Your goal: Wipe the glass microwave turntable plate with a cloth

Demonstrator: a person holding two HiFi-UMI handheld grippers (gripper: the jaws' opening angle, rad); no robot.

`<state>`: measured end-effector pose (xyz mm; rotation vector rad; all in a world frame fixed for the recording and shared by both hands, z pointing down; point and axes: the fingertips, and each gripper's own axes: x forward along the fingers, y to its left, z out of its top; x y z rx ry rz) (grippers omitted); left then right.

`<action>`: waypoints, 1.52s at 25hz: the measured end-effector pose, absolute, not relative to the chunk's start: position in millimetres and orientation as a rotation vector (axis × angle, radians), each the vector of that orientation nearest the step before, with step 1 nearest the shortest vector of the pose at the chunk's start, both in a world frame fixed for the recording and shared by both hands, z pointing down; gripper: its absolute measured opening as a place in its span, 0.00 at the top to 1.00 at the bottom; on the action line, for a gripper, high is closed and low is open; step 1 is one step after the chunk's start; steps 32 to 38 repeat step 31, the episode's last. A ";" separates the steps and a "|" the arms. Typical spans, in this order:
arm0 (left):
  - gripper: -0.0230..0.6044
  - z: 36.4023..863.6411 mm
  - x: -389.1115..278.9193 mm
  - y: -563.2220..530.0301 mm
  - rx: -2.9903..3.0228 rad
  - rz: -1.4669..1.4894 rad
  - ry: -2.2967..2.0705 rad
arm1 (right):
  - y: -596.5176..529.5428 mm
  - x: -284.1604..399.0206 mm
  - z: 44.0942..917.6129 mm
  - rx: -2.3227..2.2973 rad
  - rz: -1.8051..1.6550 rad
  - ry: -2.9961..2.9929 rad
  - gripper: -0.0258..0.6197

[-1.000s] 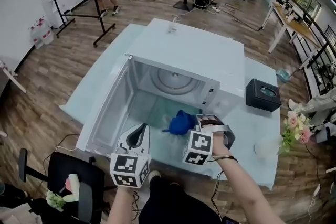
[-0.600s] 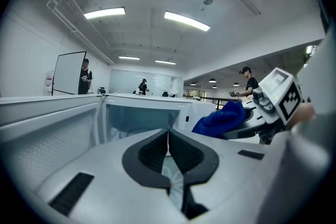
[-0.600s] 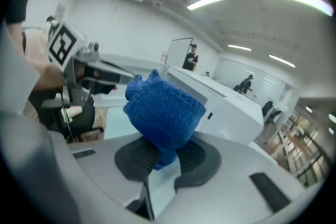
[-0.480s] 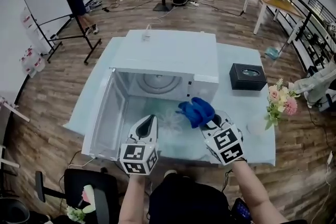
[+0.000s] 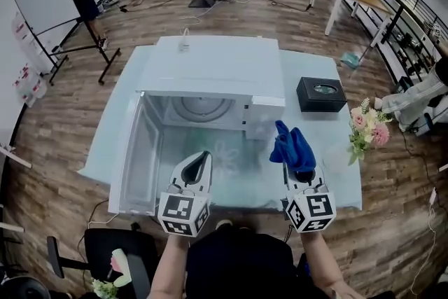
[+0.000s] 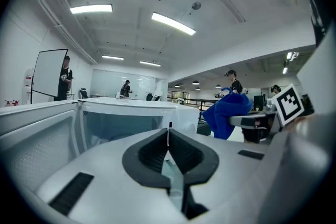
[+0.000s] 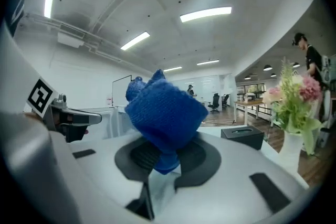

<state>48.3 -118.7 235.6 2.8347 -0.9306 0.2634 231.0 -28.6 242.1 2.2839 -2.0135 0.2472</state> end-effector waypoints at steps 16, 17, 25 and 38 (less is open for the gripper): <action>0.95 242.6 52.7 -110.9 2.851 0.201 -0.850 | 3.2 243.8 268.9 2.430 0.363 -1.839 0.88; 0.95 243.0 53.0 -111.2 2.850 0.201 -0.849 | 2.2 243.3 268.7 2.427 0.361 -1.839 0.88; 0.95 247.2 51.1 -115.2 2.849 0.222 -0.867 | -7.5 238.8 268.2 2.410 0.351 -1.853 0.88; 0.95 251.5 49.1 -117.0 2.837 0.231 -0.870 | -14.4 233.6 270.4 2.397 0.357 -1.863 0.88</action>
